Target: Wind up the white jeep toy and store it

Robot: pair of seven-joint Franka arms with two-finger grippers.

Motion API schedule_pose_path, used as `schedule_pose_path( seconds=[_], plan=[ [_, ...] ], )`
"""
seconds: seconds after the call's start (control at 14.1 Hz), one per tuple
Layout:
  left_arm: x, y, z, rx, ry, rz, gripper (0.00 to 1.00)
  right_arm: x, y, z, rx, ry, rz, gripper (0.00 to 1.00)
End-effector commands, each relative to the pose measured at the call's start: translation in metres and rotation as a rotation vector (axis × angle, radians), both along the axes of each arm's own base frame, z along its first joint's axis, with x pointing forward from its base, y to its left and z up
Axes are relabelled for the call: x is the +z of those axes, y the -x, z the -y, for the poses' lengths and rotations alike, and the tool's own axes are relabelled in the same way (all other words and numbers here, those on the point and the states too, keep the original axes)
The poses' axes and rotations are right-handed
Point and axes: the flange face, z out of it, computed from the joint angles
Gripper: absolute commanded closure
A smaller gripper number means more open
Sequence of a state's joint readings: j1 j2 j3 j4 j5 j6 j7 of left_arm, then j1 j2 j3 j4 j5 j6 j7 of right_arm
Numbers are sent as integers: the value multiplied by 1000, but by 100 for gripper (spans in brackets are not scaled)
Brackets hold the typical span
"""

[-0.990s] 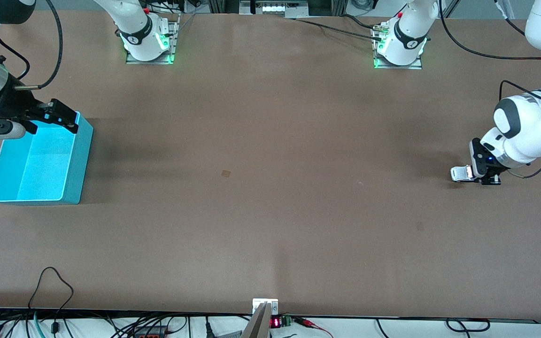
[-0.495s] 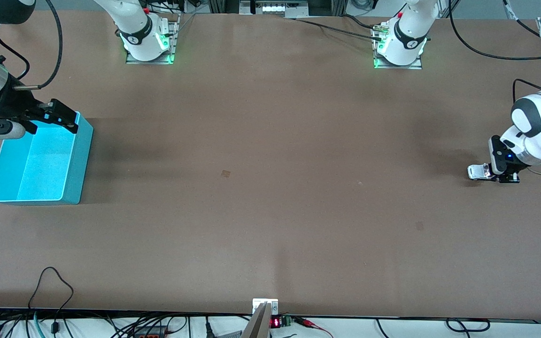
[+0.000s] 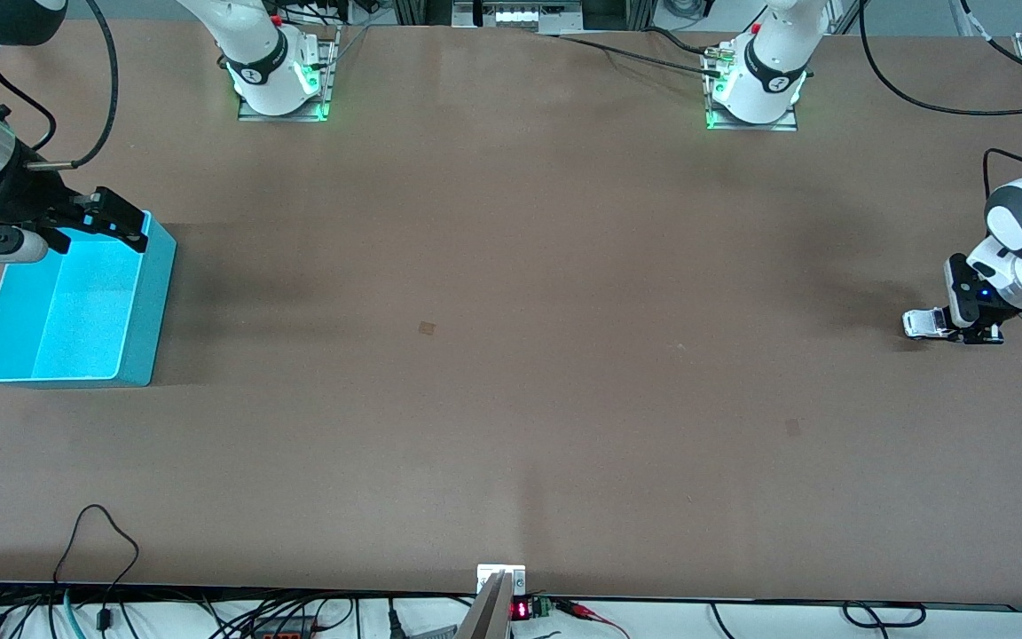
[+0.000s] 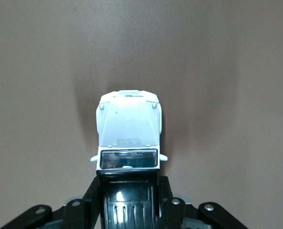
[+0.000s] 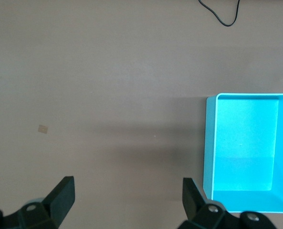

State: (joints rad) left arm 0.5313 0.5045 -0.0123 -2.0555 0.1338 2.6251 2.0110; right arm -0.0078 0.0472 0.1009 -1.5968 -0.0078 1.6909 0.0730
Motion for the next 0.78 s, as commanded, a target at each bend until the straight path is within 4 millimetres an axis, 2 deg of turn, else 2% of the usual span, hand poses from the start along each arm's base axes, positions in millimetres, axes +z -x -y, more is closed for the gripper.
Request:
schedule_pose_path(
  seconds=[0.0,0.07,0.14,0.21,0.42,0.57,0.71],
  plan=[
    [-45,18,-7,-21,38,-81,81,6,-1,1,-7,-9,11,0],
    [-45,19,-7,-21,39,-82,68,6,-1,1,-7,-9,11,0],
    [-43,18,-5,-23,41,-85,29,6,-1,1,-7,-9,11,0],
    [-36,14,-3,-28,51,-106,0,6,-1,0,-5,-9,11,0],
    [13,-13,14,-56,73,-143,0,6,-1,0,-5,-9,11,0],
    [41,-21,18,-59,81,-171,0,6,-1,0,-5,-9,11,0],
    [69,-32,32,-74,84,-177,0,5,-1,0,-5,-9,9,0]
  ],
)
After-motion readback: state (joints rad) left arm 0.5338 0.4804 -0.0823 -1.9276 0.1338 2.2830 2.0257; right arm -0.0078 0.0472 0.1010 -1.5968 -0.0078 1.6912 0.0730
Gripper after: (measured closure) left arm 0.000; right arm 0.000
